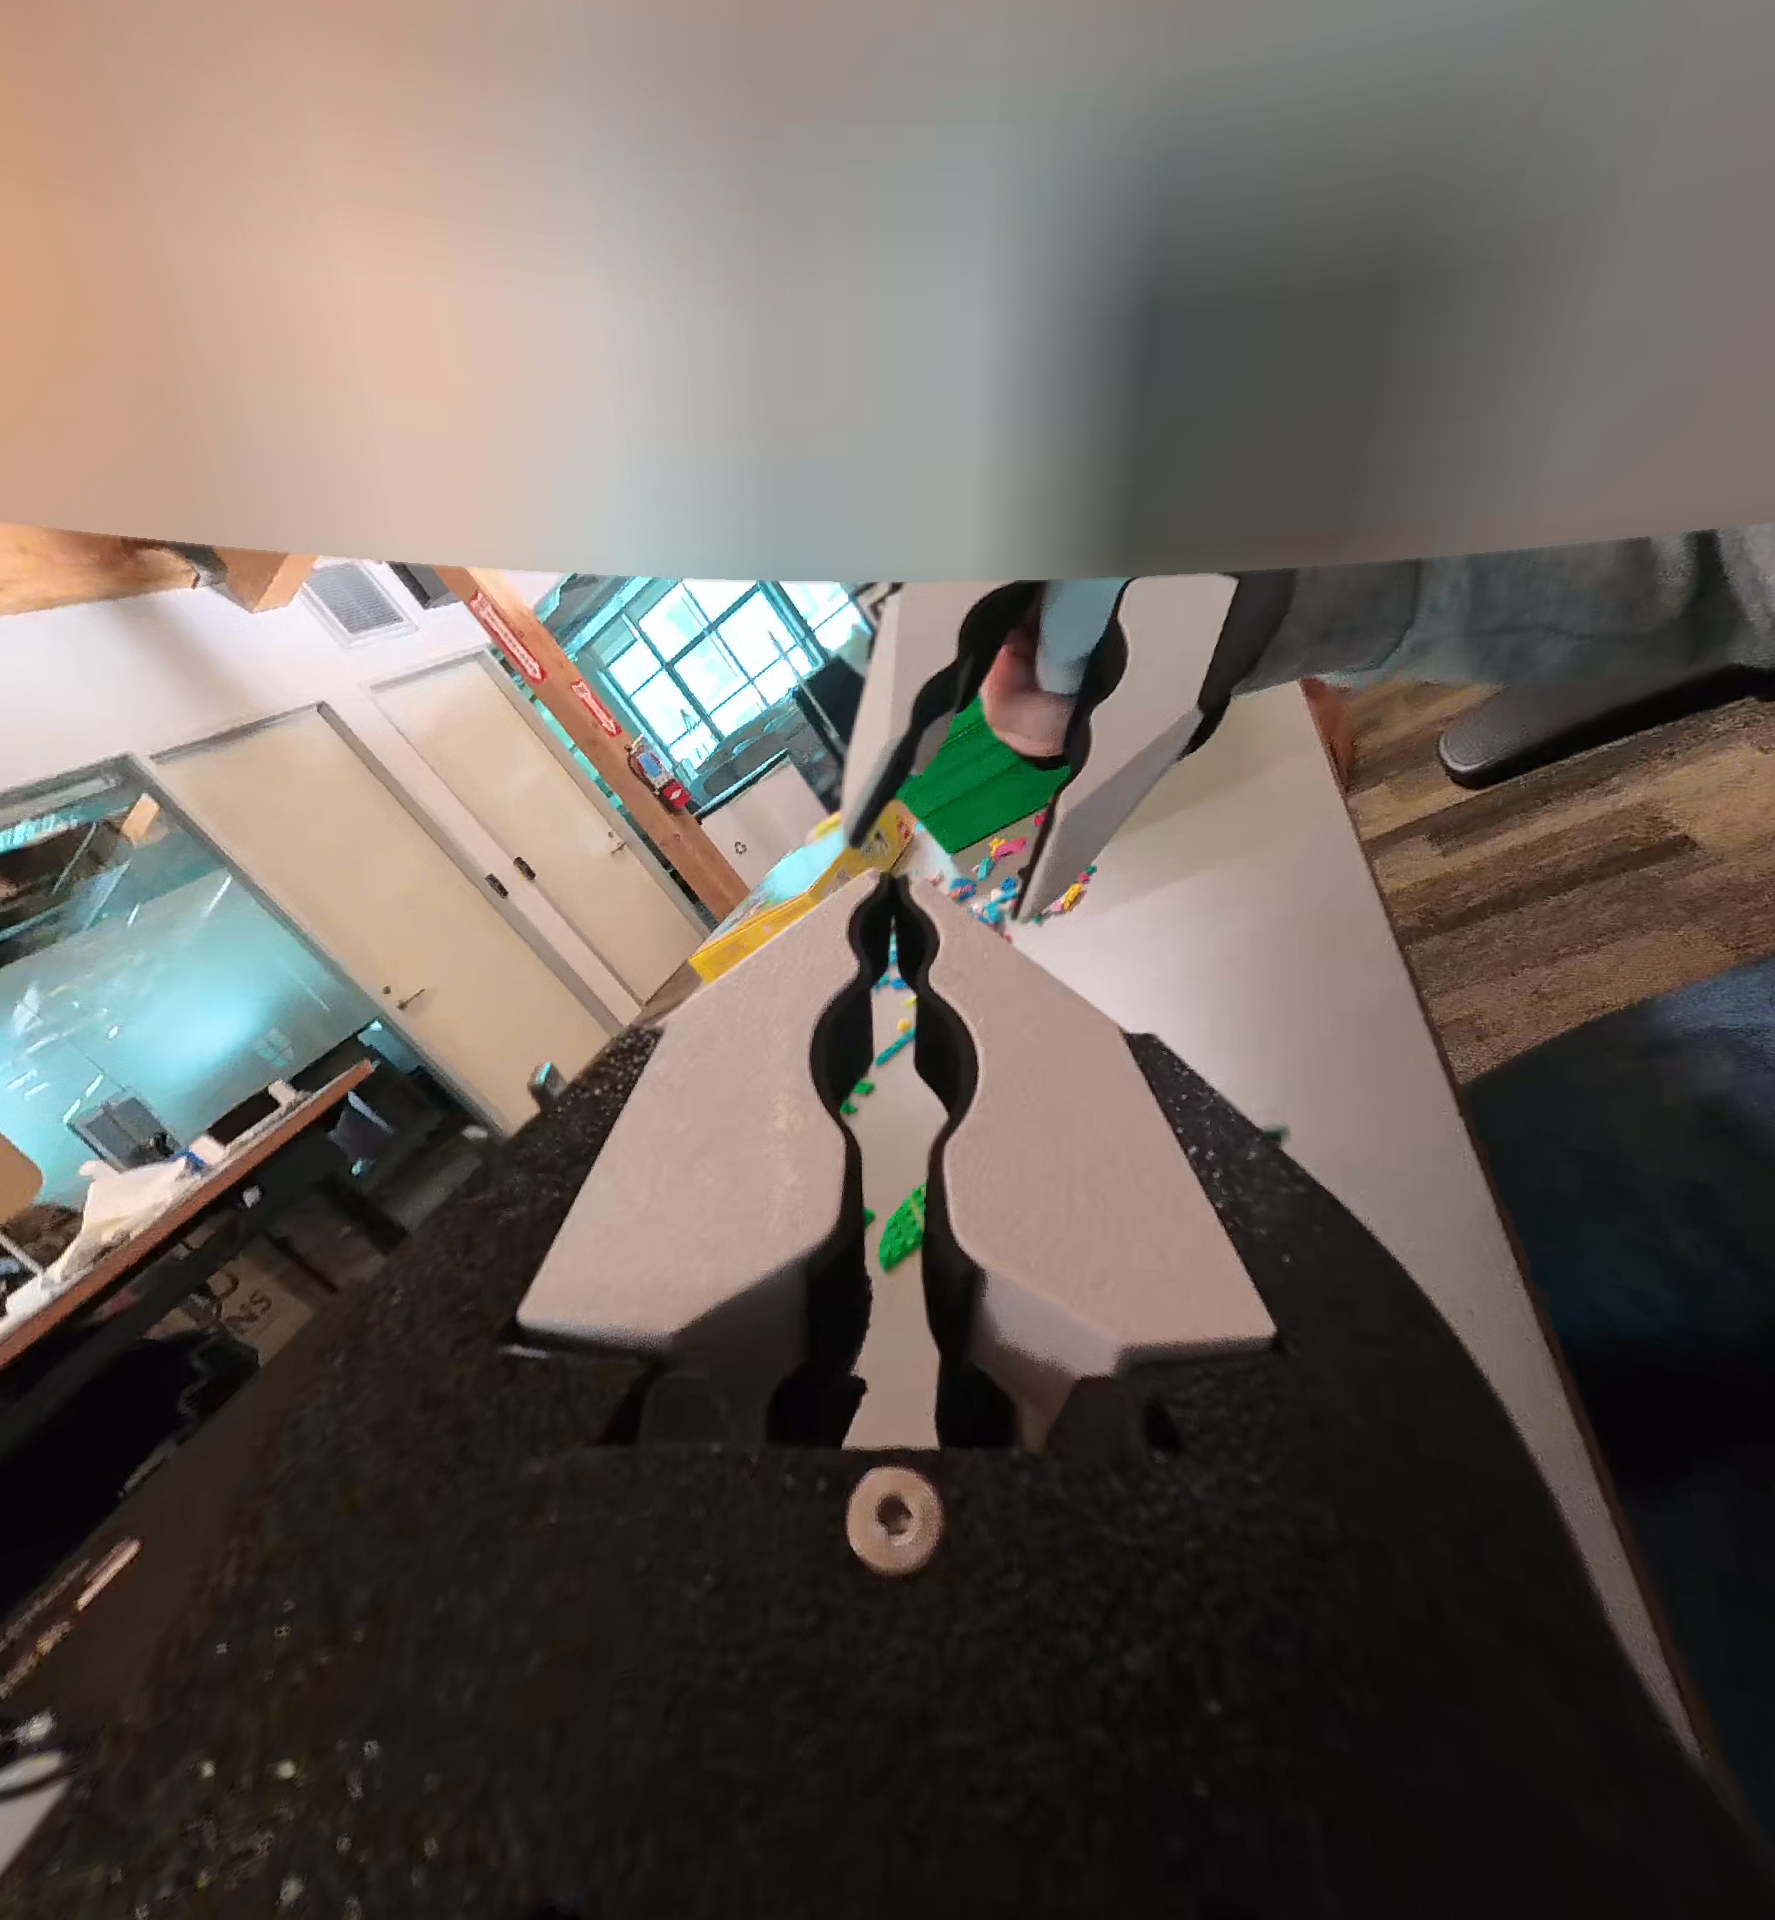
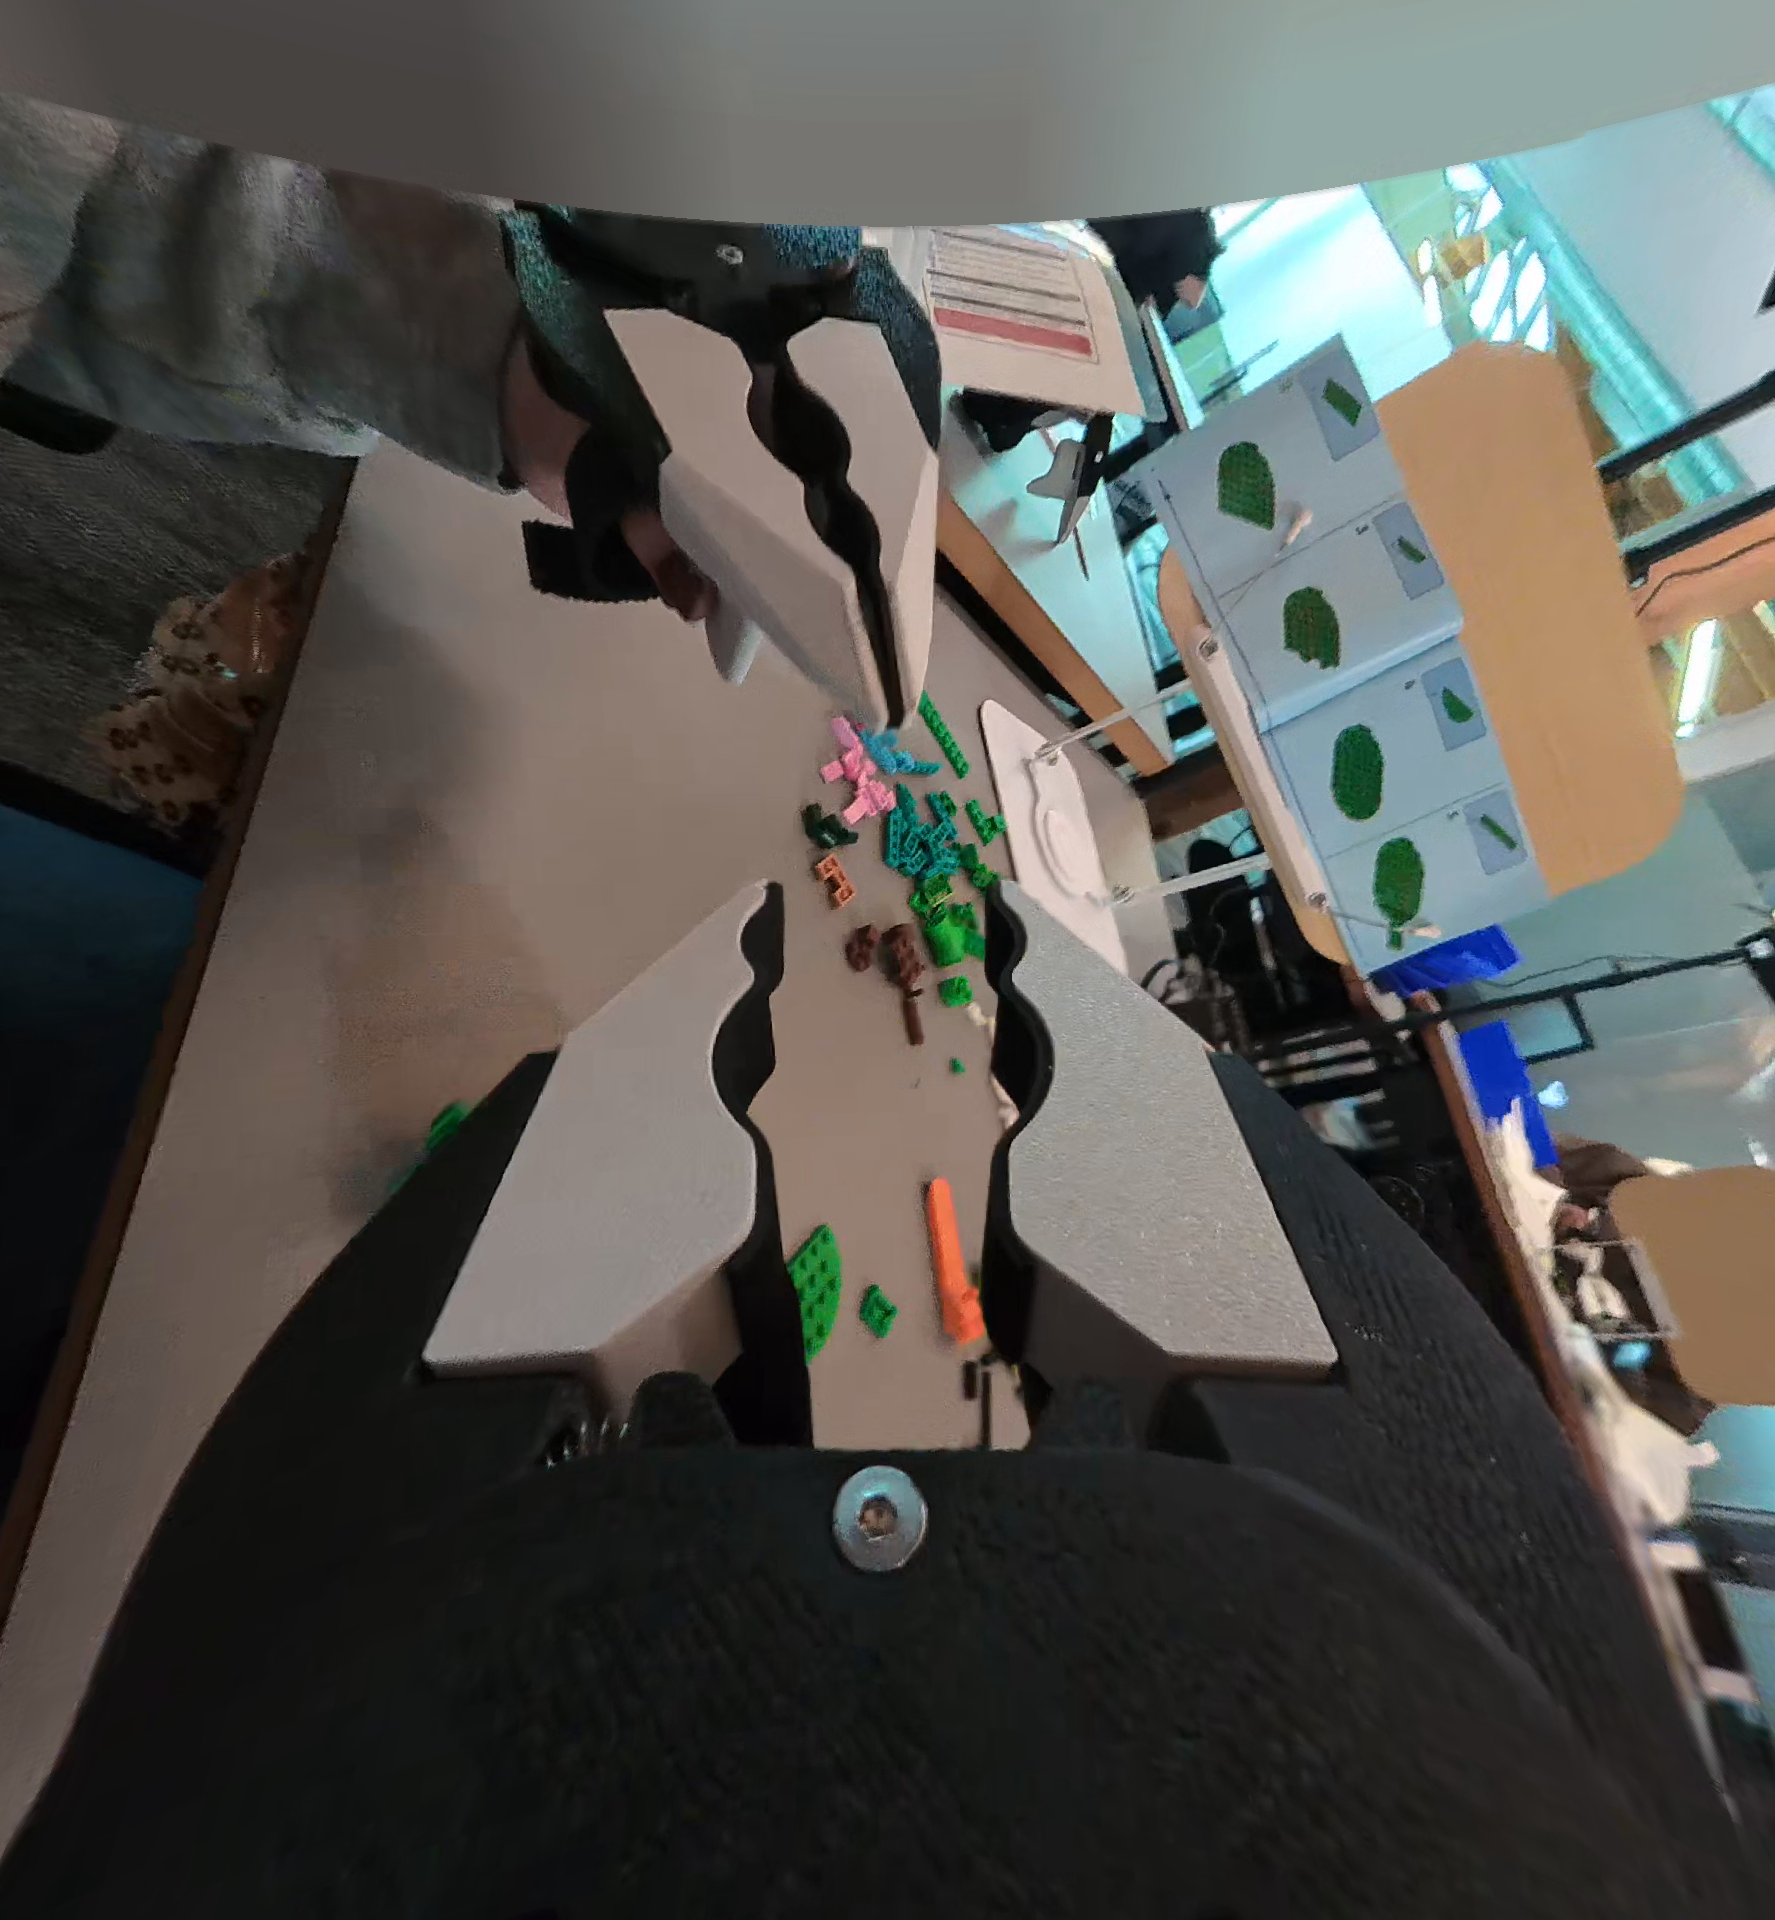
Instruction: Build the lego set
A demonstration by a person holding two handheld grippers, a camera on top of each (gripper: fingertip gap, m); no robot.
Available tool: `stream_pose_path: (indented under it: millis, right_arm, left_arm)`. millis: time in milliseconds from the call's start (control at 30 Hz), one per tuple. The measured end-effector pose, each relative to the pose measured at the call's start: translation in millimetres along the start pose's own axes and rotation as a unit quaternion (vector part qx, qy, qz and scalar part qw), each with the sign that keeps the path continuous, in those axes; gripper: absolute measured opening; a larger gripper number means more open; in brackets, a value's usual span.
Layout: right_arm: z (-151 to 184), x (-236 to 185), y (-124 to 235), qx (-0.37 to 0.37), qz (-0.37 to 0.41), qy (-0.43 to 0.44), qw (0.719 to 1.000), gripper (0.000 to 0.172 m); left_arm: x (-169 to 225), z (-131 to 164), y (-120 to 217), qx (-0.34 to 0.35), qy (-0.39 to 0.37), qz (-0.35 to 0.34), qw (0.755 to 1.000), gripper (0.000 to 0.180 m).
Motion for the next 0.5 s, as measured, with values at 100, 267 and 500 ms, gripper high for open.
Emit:
stream_pose_path:
  millis: [100,267,500]
  right_arm:
    - [26,-5,-1,-0.044,-0.003,-0.048,0.998,0.037]
    - [68,-36,5,-0.128,-0.067,-0.17,0.975,0.053]
    - [120,-77,28,-0.248,-0.129,-0.367,0.887,0.085]
  left_arm:
    - [-9,19,7,-0.05,0.028,-0.031,0.998,0.0]
    - [-16,41,13,-0.094,0.058,-0.065,0.992,0.0]
    - [-17,52,12,-0.116,0.074,-0.078,0.987,0.0]
Point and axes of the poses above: each gripper's, where its closed fingertips meet, y back along the fingers, z out of its underside, x = y × z across the jaws, the point moved 3 cm from there along y, back along the fingers, and after that the axes turned 14 degrees about x, right-handed, at the moved point
